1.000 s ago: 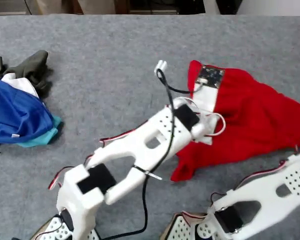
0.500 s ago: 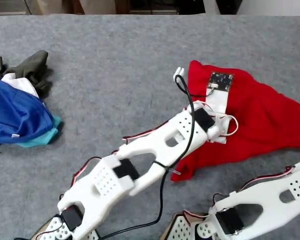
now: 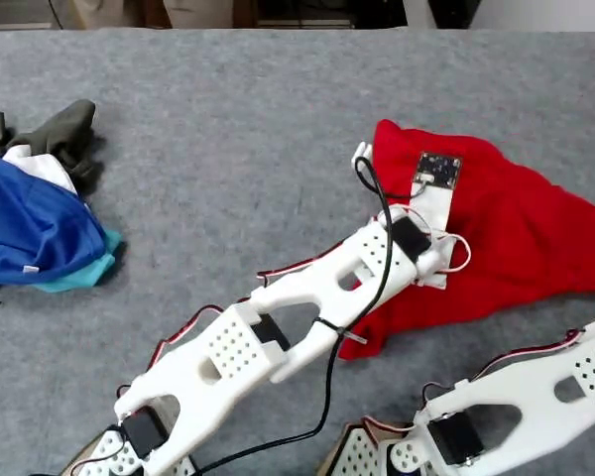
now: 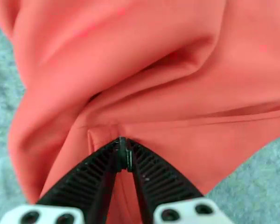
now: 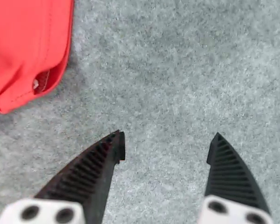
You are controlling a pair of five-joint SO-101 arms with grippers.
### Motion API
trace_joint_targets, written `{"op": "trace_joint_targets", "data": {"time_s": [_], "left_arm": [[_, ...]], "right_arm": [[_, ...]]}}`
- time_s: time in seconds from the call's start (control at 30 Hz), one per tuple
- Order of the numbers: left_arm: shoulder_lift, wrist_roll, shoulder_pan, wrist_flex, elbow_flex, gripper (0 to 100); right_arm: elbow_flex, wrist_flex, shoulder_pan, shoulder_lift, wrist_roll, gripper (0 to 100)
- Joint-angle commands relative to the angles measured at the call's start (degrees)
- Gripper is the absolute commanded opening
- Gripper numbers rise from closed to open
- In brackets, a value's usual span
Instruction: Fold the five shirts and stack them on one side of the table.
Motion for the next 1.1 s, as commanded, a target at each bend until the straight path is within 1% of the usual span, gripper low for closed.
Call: {"op": "trace_joint_targets", "data": {"time_s": [0.0,0.17,0.4,0.47,0.57,0.6,0.77,0.93,1.07], "left_arm": [[-1.1,0.35,-0.09,4.4,-6.07,2],[-1.1,0.62,0.0,8.09,-9.85,2],[-1.01,0.62,0.18,6.95,-10.02,3],[-0.92,0.62,-0.35,5.19,-9.76,8],[0.66,1.41,-1.67,4.75,-10.29,21],[0.92,2.11,-1.93,4.75,-10.29,22],[2.86,2.29,-4.31,4.84,-9.93,20],[5.23,2.29,-7.12,4.75,-10.46,20],[5.32,2.02,-7.3,5.19,-10.46,20]], "right_arm": [[-2.51,1.05,1.19,-2.77,0.26,29.2],[-2.51,1.05,1.19,-2.77,0.09,29.2],[-2.42,1.05,1.27,-2.77,0.09,29.2],[-2.42,1.05,1.27,-2.77,0.09,29.2],[-2.42,1.05,1.27,-2.77,0.0,29.2],[-2.42,1.05,1.27,-2.77,0.0,29.2],[-2.42,1.05,1.8,-2.77,0.09,29.2],[-2.15,1.05,1.89,-2.68,0.18,29.2],[-0.13,1.05,1.8,-2.77,0.18,29.2]]}}
